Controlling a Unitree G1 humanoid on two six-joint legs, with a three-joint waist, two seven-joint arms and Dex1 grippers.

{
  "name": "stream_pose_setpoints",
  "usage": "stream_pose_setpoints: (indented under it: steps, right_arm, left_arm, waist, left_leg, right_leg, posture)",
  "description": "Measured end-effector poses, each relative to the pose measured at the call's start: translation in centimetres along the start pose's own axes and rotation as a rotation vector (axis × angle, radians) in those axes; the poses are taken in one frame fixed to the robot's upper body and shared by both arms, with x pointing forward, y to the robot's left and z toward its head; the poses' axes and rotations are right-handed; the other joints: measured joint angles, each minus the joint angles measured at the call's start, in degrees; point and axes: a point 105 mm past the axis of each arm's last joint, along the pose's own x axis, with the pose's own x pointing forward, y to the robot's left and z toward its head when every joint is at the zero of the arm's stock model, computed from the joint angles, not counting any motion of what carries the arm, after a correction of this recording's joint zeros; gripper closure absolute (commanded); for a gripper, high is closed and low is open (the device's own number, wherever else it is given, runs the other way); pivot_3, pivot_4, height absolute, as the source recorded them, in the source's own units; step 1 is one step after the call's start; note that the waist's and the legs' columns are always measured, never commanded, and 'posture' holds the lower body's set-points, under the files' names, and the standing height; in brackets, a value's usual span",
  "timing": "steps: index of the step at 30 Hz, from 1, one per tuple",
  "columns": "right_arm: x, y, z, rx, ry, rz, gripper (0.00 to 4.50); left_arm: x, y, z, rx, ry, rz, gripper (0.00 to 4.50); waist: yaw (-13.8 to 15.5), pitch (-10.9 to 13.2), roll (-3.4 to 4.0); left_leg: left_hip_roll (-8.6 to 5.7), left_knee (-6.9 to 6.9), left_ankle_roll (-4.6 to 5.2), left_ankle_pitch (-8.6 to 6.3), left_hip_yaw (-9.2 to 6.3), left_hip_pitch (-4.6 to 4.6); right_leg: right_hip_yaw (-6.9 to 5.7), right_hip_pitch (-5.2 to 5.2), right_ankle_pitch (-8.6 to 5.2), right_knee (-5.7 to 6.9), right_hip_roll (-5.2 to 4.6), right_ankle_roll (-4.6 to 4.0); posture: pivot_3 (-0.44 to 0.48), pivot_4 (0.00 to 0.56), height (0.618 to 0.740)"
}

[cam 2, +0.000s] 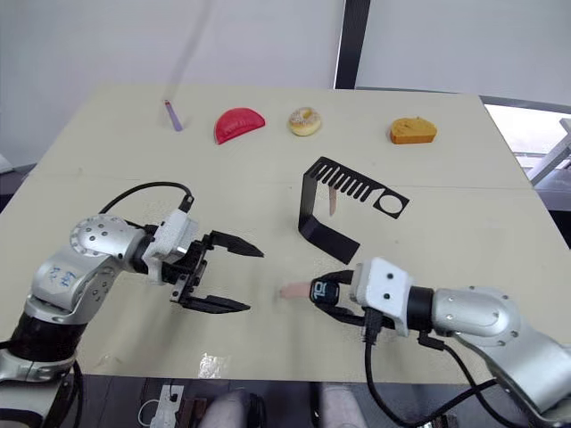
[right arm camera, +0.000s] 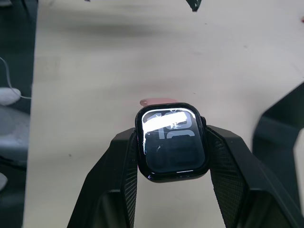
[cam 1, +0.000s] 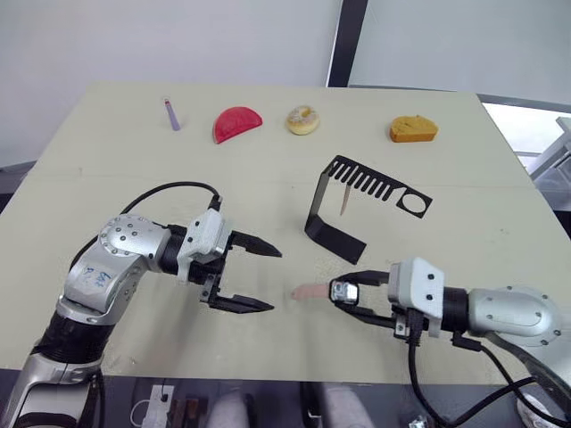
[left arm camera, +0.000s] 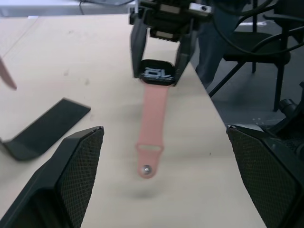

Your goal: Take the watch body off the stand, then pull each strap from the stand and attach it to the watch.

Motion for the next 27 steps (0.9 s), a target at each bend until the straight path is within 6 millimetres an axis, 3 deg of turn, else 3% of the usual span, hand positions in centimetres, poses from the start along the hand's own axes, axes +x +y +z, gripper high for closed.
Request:
stream_pose_setpoints:
  steps: [6, 10, 11, 14, 15, 21, 27]
  right_arm:
    - [3.1, 0.4, -2.2, 0.052, 0.032, 0.028, 2.90]
    - [4.3, 0.0, -5.0, 0.058, 0.133, 0.015, 2.90]
    - [4.4, -0.1, -5.3, 0.061, 0.141, 0.010, 1.85]
    - [4.1, -0.5, -5.0, 0.052, 0.131, 0.003, 0.46]
    - [3.6, -0.6, -4.9, 0.049, 0.132, -0.002, 0.04]
    - [-3.1, -1.4, -3.3, 0.119, 0.096, -0.147, 0.04]
    - [-12.8, -1.2, -5.2, 0.367, 0.117, -0.538, 0.04]
  left_arm:
    - [-0.8, -0.3, -1.1, -0.013, 0.029, 0.007, 0.05]
    - [-1.1, 0.0, -1.9, 0.002, 0.056, 0.027, 0.05]
    - [-1.2, 0.1, -2.1, 0.002, 0.062, 0.033, 0.00]
    - [-1.2, 0.2, -2.3, 0.010, 0.063, 0.038, 0.00]
    - [-1.2, 0.2, -2.4, 0.006, 0.061, 0.041, 0.00]
    - [-2.8, 0.2, -3.4, -0.120, 0.033, 0.153, 0.00]
    - [-8.0, 0.9, -4.7, -0.341, -0.059, 0.508, 0.00]
  waist:
    - [0.17, -0.01, -0.01]
    - [0.18, -0.01, -0.01]
    - [0.17, -0.01, -0.01]
    - [0.16, -0.01, -0.01]
    - [0.19, -0.01, 0.00]
    - [0.31, -0.03, -0.05]
    - [0.22, -0.06, -0.09]
  left_leg:
    - [-0.01, 0.00, 0.02, -0.02, 0.13, 0.07]
    - [-0.02, 0.00, 0.03, -0.02, 0.19, 0.10]
    - [-0.02, 0.00, 0.03, -0.02, 0.20, 0.10]
    - [-0.01, 0.00, 0.02, -0.04, 0.22, 0.11]
    - [-0.01, 0.00, 0.02, -0.04, 0.22, 0.12]
    - [0.02, -0.04, 0.01, -0.08, 0.16, 0.15]
    - [0.04, -0.17, -0.02, -0.11, 0.18, 0.39]
  right_leg:
    - [0.05, 0.00, -0.01, 0.04, 0.00, -0.01]
    - [0.07, 0.00, -0.01, 0.06, 0.00, -0.02]
    - [0.07, -0.01, -0.01, 0.07, 0.01, -0.02]
    - [0.08, -0.02, -0.01, 0.10, 0.01, -0.02]
    - [0.08, -0.02, -0.01, 0.11, 0.00, -0.02]
    - [0.07, 0.04, -0.01, 0.12, 0.00, -0.02]
    - [0.12, 0.19, -0.02, 0.13, -0.01, -0.02]
  posture:
    - [0.000, 0.150, 0.737]
    - [0.000, 0.150, 0.737]
    - [0.000, 0.150, 0.737]
    - [0.000, 0.150, 0.737]
    - [0.000, 0.150, 0.737]
    - [0.000, 0.150, 0.737]
    - [0.000, 0.150, 0.737]
